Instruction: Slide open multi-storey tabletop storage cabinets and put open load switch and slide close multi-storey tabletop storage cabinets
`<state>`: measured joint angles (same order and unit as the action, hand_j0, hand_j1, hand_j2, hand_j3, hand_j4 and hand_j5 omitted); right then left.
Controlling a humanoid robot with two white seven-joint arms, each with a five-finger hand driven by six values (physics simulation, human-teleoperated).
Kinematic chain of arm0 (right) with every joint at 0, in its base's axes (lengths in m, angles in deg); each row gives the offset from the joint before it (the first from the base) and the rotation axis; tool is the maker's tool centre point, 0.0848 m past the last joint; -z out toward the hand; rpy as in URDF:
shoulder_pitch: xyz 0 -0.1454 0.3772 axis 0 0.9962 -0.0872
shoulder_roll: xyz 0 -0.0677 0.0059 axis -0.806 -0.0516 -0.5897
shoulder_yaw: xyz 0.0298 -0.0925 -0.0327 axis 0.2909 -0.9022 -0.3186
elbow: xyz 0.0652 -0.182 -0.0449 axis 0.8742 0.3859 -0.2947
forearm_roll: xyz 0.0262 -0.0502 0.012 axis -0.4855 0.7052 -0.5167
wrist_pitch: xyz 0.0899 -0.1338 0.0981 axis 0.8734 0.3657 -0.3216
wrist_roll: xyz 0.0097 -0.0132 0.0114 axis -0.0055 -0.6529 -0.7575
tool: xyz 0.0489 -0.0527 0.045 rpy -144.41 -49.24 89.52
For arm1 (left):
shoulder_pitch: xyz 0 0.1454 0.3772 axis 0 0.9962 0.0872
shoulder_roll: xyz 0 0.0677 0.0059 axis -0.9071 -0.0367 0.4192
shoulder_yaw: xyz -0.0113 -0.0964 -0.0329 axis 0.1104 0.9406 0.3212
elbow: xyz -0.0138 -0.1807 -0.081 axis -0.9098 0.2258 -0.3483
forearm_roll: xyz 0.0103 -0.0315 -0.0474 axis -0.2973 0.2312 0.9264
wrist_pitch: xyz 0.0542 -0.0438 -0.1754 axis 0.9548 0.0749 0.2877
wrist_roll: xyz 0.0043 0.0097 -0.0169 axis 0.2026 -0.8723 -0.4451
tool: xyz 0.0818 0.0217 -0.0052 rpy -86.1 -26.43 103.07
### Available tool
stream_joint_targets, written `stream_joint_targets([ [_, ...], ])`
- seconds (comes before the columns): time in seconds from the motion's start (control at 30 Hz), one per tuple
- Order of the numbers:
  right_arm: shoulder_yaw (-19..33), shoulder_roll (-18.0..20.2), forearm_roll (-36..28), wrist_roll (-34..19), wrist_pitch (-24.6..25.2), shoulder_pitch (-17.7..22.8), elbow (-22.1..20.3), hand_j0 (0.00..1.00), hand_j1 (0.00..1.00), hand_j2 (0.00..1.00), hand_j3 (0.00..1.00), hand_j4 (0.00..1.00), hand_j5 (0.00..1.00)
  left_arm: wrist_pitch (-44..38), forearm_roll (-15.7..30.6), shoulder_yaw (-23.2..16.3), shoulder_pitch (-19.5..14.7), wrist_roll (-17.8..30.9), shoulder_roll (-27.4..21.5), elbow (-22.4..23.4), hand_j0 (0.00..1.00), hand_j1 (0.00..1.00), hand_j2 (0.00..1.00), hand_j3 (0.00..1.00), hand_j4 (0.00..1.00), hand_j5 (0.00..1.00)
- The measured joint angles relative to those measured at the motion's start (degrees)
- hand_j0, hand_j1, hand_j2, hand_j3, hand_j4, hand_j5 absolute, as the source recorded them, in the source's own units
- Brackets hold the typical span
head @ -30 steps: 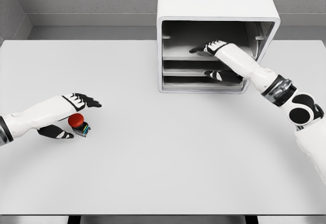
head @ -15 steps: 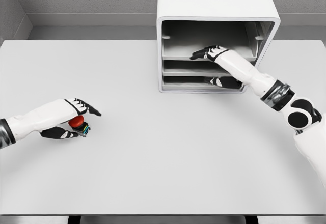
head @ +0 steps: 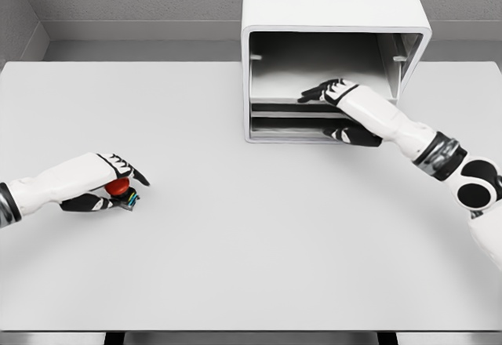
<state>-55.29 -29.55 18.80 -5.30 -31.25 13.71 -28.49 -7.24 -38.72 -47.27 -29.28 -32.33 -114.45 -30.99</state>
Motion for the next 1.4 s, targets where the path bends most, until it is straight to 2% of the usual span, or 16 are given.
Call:
stream_joint_targets([
  [0.1,0.1,0.62,0.0,0.02,0.0,0.44,-0.86,0.78,0.78,0.78,0.78,0.78,0.78,-0.01,-0.13,0.02,0.0,0.0,-0.01,0.2,0.51,0.51,0.51,0.51,0.51,0.51],
  [0.17,0.85,0.8,-0.65,0.51,-0.01,2.46,-1.86,0.78,0.78,0.78,0.78,0.78,0.78,-0.13,0.16,0.01,0.09,-0.05,-0.01,0.26,0.44,0.44,0.44,0.44,0.44,0.44],
  [0.37,2.9,1.76,-0.46,0.11,0.0,3.78,-4.3,0.78,0.78,0.78,0.78,0.78,0.78,-0.08,-0.04,0.15,-0.26,-0.03,-0.02,0.03,0.37,0.37,0.37,0.37,0.37,0.37],
  [0.7,3.94,2.15,-0.46,-0.05,-0.01,4.75,-5.32,0.78,0.78,0.78,0.78,0.78,0.78,0.0,-0.11,0.56,-0.35,0.02,-0.02,-1.52,0.37,0.37,0.37,0.37,0.37,0.37],
  [0.97,5.43,2.77,-0.46,-0.06,-0.01,7.91,-8.12,0.78,0.78,0.78,0.78,0.78,0.78,0.04,0.02,1.14,-0.44,0.02,-0.02,-2.85,0.37,0.37,0.37,0.37,0.37,0.37],
  [1.2,6.85,3.74,-0.48,-0.02,-0.01,9.05,-10.1,0.78,0.78,0.78,0.78,0.78,0.78,0.03,0.14,2.14,-0.44,0.03,-0.02,-3.49,0.38,0.38,0.38,0.38,0.38,0.38],
  [1.3,7.99,4.49,-0.45,0.01,-0.01,11.43,-11.7,0.78,0.78,0.78,0.78,0.78,0.78,0.06,0.21,2.48,-0.35,0.02,0.03,-4.28,0.38,0.38,0.38,0.38,0.38,0.38],
  [1.4,8.68,4.98,-0.5,0.02,-0.01,11.95,-12.72,0.78,0.78,0.78,0.78,0.78,0.78,0.03,0.38,2.77,-0.35,0.01,0.09,-5.17,0.38,0.38,0.38,0.38,0.38,0.38],
])
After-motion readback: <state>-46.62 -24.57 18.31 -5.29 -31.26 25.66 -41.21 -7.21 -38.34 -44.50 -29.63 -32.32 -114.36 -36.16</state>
